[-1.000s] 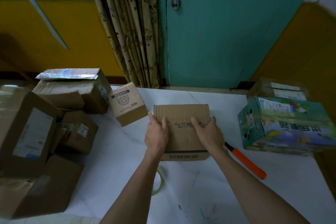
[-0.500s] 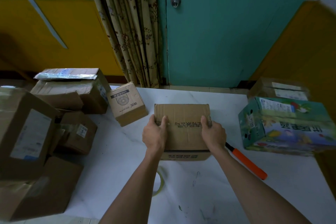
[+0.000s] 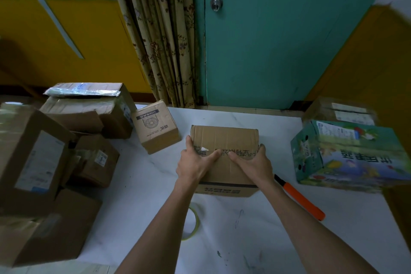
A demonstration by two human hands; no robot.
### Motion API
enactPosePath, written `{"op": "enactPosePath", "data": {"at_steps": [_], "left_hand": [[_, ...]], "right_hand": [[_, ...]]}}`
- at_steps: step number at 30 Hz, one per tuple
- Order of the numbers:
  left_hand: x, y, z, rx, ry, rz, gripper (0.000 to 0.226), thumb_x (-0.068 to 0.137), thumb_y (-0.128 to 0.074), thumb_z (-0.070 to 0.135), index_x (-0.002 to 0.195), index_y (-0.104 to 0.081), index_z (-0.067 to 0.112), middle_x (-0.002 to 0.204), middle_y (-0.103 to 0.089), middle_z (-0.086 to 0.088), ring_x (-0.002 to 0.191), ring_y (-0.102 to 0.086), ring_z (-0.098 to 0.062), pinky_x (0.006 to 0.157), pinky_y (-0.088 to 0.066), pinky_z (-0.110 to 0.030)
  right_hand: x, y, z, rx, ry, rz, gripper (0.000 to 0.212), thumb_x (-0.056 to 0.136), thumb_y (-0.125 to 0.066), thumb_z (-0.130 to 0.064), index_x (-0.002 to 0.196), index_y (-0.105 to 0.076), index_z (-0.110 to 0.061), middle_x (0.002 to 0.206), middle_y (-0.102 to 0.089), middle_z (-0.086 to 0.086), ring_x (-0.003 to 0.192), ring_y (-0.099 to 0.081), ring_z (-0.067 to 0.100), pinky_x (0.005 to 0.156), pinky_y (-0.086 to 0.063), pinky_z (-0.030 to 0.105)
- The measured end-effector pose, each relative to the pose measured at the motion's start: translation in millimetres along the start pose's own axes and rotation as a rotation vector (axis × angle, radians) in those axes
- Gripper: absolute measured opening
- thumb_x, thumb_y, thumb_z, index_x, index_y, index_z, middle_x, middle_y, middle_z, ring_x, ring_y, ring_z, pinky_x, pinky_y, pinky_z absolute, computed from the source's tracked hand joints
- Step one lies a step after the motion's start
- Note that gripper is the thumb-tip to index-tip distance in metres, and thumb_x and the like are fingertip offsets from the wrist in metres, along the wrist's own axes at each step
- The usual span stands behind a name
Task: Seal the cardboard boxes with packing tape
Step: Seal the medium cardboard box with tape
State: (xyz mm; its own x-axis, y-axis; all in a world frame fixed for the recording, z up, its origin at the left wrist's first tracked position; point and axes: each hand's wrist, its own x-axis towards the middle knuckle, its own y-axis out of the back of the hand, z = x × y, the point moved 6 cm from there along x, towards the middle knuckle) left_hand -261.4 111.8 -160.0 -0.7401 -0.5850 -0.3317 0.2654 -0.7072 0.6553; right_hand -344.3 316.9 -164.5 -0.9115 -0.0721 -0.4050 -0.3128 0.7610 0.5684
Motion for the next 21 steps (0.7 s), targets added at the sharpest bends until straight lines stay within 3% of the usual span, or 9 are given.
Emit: {"op": "enactPosePath", "data": {"at_steps": [4, 10, 13, 16, 21], "left_hand": [[2, 1, 2, -0.061, -0.013, -0.018, 0.103, 0.078, -0.074, 0.066, 0.155, -0.018, 0.027, 0.135, -0.059, -0.007, 0.116, -0.061, -0.031, 0.094, -0.053, -0.042], [2, 5, 4, 0.012, -0.096, -0.074, 0.072, 0.103, -0.048, 0.048, 0.158, -0.012, 0.018, 0.140, -0.057, -0.014, 0.121, -0.059, -0.036, 0.099, -0.047, -0.046], [0, 6, 2, 0.064, -0.135, -0.070, 0.063, 0.109, -0.034, 0.041, 0.160, -0.006, 0.017, 0.139, -0.058, -0.018, 0.119, -0.059, -0.038, 0.099, -0.047, -0.046], [0, 7, 1, 0.074, -0.142, -0.057, 0.060, 0.110, -0.029, 0.037, 0.161, -0.004, 0.018, 0.136, -0.059, -0.019, 0.118, -0.059, -0.037, 0.097, -0.046, -0.044], [2, 10, 1, 0.028, -0.073, -0.045, 0.057, 0.111, -0.025, 0.038, 0.162, -0.005, 0.025, 0.137, -0.058, -0.023, 0.120, -0.057, -0.040, 0.100, -0.045, -0.045]], "right_hand": [[1, 0, 1, 0.090, 0.002, -0.043, 0.074, 0.075, -0.078, -0.056, 0.128, -0.045, -0.016, 0.113, -0.054, -0.003, 0.103, -0.055, 0.018, 0.082, -0.046, 0.030], [0, 7, 6, 0.209, 0.104, 0.009, 0.024, 0.101, -0.053, -0.031, 0.113, -0.062, -0.012, 0.102, -0.063, -0.001, 0.097, -0.060, 0.018, 0.077, -0.046, 0.028], [-1, 10, 6, 0.182, 0.137, 0.040, 0.025, 0.104, -0.046, -0.026, 0.099, -0.064, -0.010, 0.089, -0.064, 0.002, 0.088, -0.060, 0.019, 0.068, -0.046, 0.026], [-1, 10, 7, 0.171, 0.128, 0.040, 0.026, 0.105, -0.044, -0.026, 0.097, -0.063, -0.010, 0.088, -0.064, 0.003, 0.086, -0.060, 0.020, 0.067, -0.046, 0.025], [-8, 3, 5, 0.117, 0.097, 0.017, 0.033, 0.102, -0.045, -0.044, 0.122, -0.051, -0.019, 0.107, -0.062, -0.002, 0.092, -0.058, 0.016, 0.076, -0.043, 0.029]]}}
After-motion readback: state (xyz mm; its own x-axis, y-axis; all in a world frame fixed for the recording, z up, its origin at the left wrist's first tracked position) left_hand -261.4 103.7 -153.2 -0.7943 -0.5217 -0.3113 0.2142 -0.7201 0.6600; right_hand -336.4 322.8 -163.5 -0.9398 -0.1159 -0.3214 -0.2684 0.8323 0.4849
